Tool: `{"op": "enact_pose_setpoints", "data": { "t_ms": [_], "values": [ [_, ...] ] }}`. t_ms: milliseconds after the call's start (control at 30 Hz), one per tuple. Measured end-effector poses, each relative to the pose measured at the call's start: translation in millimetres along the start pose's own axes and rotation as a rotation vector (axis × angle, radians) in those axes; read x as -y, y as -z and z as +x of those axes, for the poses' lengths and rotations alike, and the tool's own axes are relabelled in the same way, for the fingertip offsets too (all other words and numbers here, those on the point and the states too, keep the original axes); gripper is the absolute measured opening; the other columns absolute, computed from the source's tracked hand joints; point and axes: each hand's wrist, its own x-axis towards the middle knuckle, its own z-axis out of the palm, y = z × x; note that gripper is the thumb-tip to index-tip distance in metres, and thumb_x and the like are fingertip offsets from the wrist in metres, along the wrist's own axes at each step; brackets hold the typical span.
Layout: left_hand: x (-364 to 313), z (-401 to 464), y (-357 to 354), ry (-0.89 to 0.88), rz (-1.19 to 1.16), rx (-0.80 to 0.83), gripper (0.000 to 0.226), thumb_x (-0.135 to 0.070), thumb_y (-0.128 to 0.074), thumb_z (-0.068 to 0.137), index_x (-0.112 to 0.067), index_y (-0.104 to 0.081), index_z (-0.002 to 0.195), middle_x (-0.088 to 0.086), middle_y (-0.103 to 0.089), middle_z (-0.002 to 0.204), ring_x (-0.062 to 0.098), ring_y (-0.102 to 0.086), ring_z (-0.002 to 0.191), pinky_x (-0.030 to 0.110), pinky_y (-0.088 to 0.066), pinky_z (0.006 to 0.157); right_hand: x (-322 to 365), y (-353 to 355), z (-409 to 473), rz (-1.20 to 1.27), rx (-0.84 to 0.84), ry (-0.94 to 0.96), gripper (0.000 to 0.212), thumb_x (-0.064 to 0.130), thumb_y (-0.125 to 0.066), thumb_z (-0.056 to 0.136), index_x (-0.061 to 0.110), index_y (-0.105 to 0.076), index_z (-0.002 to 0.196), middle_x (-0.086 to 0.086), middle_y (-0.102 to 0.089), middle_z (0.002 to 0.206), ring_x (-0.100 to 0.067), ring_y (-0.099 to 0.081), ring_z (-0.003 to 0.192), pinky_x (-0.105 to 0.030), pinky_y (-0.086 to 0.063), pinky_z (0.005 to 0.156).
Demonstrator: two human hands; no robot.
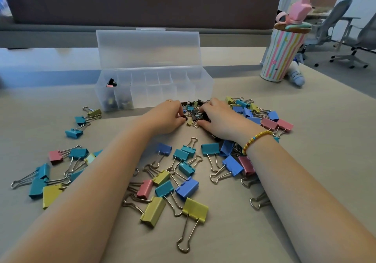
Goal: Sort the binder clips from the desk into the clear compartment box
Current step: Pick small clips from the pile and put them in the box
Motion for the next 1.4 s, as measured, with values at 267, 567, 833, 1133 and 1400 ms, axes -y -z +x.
{"op": "enact_pose_setpoints", "data": {
  "t_ms": [267,567,833,1133,1400],
  "values": [
    [-21,-3,-6,-0.015,0.344,-0.087,0.033,-0.019,-0.043,0.094,0.003,-0.044,0.119,0.02,-0.048,0.118,0.033,-0.049,0.11,0.037,-0.042,0.086,8,-2,1,-0.084,-0.042,0.007,0.037,0.024,-0.044,0.096,0.009,-0.042,0.13,-0.012,-0.042,0.127,-0.027,-0.041,0.118,-0.037,-0.04,0.094],
    [-14,1,-7,0.158,-0.164,-0.191,0.024,-0.016,-0.042,0.097,-0.003,-0.049,0.115,0.014,-0.061,0.107,0.026,-0.058,0.097,0.034,-0.047,0.082,8,-5,2,-0.087,-0.1,0.034,0.03,0.014,-0.047,0.095,0.009,-0.045,0.125,-0.01,-0.046,0.122,-0.024,-0.048,0.11,-0.03,-0.038,0.081],
    [-21,-2,9,0.478,-1.654,-0.18,0.015,0.001,-0.035,0.095,-0.006,-0.047,0.091,0.009,-0.054,0.078,0.01,-0.054,0.061,0.017,-0.054,0.052,8,-3,7,0.107,-0.134,-0.061,0.025,0.007,-0.048,0.095,0.009,-0.054,0.12,-0.009,-0.055,0.119,-0.024,-0.053,0.106,-0.027,-0.039,0.08],
    [-18,1,13,0.131,-0.382,-0.011,0.028,-0.042,-0.053,0.09,-0.016,-0.05,0.101,-0.004,-0.046,0.078,0.008,-0.04,0.065,0.02,-0.035,0.057,-14,18,2,1.716,-0.076,-0.301,0.019,0.003,-0.04,0.098,0.005,-0.056,0.087,-0.004,-0.048,0.079,-0.007,-0.045,0.06,-0.011,-0.036,0.04],
    [-14,-3,-7,-0.061,0.047,0.022,0.034,-0.04,-0.049,0.092,-0.014,-0.045,0.114,0.007,-0.053,0.107,0.019,-0.048,0.087,0.028,-0.04,0.075,-20,21,-3,2.088,0.0,-0.331,0.021,0.018,-0.039,0.099,0.01,-0.043,0.08,-0.005,-0.041,0.072,-0.01,-0.044,0.057,-0.013,-0.032,0.037]
  ]
}}
